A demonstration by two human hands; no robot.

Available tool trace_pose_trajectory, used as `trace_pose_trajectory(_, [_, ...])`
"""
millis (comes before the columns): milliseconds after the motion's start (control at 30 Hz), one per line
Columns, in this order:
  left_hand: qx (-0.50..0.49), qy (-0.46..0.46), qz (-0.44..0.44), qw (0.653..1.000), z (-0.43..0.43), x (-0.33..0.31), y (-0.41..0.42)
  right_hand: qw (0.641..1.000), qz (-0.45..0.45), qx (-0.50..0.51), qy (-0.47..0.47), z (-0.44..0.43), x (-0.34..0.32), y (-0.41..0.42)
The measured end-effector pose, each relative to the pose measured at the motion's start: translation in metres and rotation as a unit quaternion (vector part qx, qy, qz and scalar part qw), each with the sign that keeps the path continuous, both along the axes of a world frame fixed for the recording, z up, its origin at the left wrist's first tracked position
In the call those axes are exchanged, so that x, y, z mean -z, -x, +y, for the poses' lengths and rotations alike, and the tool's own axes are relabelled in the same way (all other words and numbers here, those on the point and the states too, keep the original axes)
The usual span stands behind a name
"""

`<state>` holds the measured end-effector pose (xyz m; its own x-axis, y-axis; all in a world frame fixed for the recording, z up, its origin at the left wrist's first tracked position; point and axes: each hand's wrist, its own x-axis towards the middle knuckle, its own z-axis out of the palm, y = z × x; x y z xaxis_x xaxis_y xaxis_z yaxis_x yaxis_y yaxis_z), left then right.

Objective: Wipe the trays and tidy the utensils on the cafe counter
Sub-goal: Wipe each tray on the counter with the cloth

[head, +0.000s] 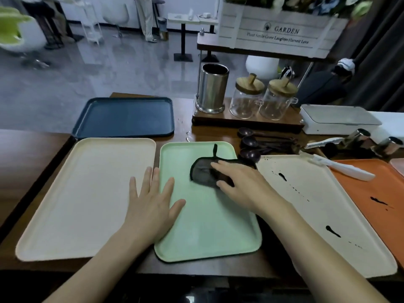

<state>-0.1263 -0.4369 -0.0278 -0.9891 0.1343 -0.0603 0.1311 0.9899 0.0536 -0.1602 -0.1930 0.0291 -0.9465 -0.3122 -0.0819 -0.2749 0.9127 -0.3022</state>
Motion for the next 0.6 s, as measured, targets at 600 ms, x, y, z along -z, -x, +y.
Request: trace_pose_trajectory(600, [0.003, -0.196, 0.099, 0.975, 0.068, -0.016, 0.045, 0.989, 0.076, -0.124, 0.039, 0.052, 0.034, 0.027])
